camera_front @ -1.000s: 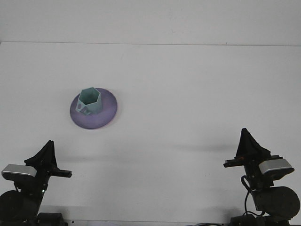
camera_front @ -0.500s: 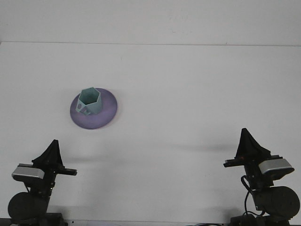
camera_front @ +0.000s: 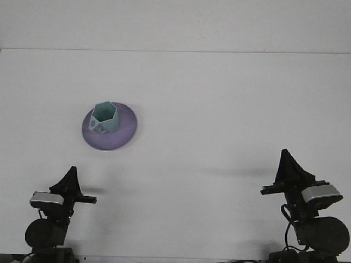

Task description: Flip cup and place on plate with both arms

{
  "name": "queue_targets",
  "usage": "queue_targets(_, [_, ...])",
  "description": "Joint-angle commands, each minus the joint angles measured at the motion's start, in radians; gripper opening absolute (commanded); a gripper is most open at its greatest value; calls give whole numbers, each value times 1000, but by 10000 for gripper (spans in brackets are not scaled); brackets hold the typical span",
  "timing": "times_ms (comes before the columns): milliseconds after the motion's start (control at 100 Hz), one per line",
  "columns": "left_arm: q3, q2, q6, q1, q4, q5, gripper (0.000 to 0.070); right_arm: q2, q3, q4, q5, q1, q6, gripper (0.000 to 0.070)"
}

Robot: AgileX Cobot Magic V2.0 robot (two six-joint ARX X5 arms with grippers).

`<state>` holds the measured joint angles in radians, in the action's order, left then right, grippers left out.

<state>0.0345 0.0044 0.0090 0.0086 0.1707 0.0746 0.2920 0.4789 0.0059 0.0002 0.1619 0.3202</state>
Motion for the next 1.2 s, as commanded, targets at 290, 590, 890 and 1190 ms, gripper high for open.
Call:
queue_targets(290, [-21, -1, -2, 0, 10, -2, 12, 2, 5, 9, 0, 0, 13, 0])
queue_targets(590, [-21, -1, -2, 0, 10, -2, 12, 2, 5, 9, 1, 0, -68, 0])
queue_targets(890, [-21, -1, -2, 0, 10, -2, 12, -24, -70, -135, -33, -77, -506, 0])
queue_targets(1190, [-21, -1, -2, 0, 10, -2, 12, -234, -377, -13, -28, -138, -533, 0])
